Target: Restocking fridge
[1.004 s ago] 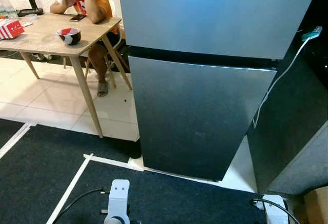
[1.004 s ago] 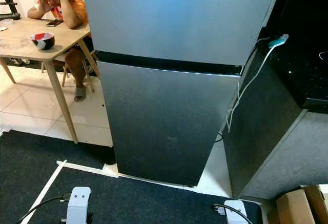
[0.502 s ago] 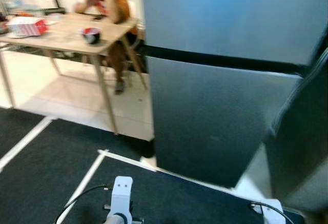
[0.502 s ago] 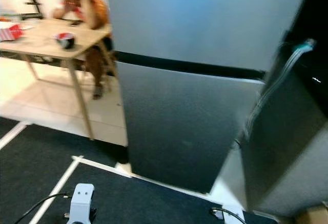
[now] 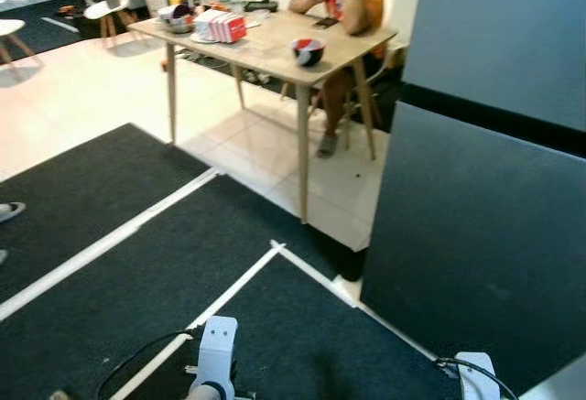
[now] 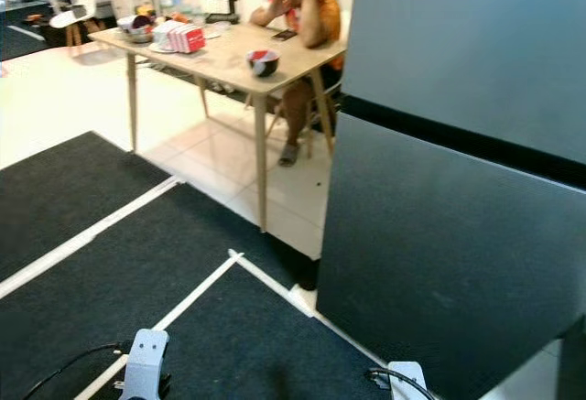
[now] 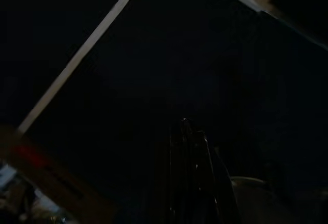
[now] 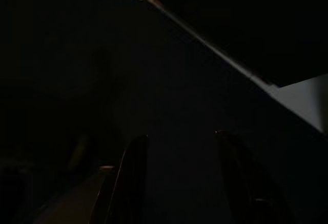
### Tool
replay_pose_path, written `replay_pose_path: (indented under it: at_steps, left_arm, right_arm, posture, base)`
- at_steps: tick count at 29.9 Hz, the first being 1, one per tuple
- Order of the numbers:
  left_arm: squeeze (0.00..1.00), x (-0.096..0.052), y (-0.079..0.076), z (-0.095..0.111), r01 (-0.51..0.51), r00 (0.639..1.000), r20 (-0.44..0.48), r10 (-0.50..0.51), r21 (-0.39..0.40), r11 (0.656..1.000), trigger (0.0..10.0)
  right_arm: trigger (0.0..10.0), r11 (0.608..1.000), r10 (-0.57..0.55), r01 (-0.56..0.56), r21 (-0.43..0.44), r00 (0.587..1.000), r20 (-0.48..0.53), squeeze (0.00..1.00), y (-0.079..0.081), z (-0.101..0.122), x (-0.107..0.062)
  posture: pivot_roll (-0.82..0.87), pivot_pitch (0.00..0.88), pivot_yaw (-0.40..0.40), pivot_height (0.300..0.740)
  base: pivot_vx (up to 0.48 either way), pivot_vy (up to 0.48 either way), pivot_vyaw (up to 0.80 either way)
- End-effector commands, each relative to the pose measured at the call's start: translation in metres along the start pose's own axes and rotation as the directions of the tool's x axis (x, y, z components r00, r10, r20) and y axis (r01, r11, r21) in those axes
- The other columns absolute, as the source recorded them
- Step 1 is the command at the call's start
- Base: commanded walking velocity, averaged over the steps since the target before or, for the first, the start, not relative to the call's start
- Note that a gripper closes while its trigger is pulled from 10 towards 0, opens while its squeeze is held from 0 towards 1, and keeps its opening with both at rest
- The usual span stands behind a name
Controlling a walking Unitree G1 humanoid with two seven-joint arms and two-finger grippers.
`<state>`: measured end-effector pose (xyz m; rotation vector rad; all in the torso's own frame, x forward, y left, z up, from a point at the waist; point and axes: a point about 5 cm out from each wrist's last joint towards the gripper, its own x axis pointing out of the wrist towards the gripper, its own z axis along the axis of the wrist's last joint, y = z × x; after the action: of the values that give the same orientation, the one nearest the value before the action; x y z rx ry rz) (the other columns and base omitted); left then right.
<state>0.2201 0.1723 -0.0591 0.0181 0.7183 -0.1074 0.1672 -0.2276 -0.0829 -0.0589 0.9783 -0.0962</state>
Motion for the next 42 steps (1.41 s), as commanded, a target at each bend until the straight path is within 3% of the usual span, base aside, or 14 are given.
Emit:
replay_pose_path:
  at_steps: [1,30,34,42]
  left_arm:
    - [0.0,0.0,0.0,0.001,0.003,1.0,-0.005,-0.003,0.006,1.0,10.0]
    - [0.0,0.003,-0.001,0.014,0.025,0.998,0.051,-0.026,0.015,1.0,10.0]
    - [0.0,0.004,-0.001,0.02,0.027,0.997,0.073,-0.028,0.014,1.0,10.0]
    - [0.0,0.005,-0.002,0.024,0.041,0.995,0.088,-0.042,0.022,0.999,10.0]
  right_arm:
    - [10.0,1.0,-0.007,0.007,-0.001,1.0,-0.009,0.0,-0.001,-0.003,-0.001]
    - [10.0,1.0,-0.012,0.012,-0.013,1.0,0.005,0.0,-0.003,0.0,0.0]
    - [10.0,0.999,-0.022,0.021,0.031,1.0,0.012,0.0,-0.001,0.002,0.0]
    - [10.0,0.999,-0.023,0.023,0.031,1.0,0.016,0.0,0.001,0.006,0.001]
  posture:
    - [-0.04,0.071,0.02,0.74]
    - [-0.04,0.063,0.017,0.74]
    - [-0.03,0.062,0.018,0.74]
    - [-0.03,0.06,0.02,0.74]
  base:
    - [0.0,0.0,0.8]
    - [0.0,0.0,0.8]
    - [0.0,0.0,0.0]
    - [0.0,0.0,0.0]
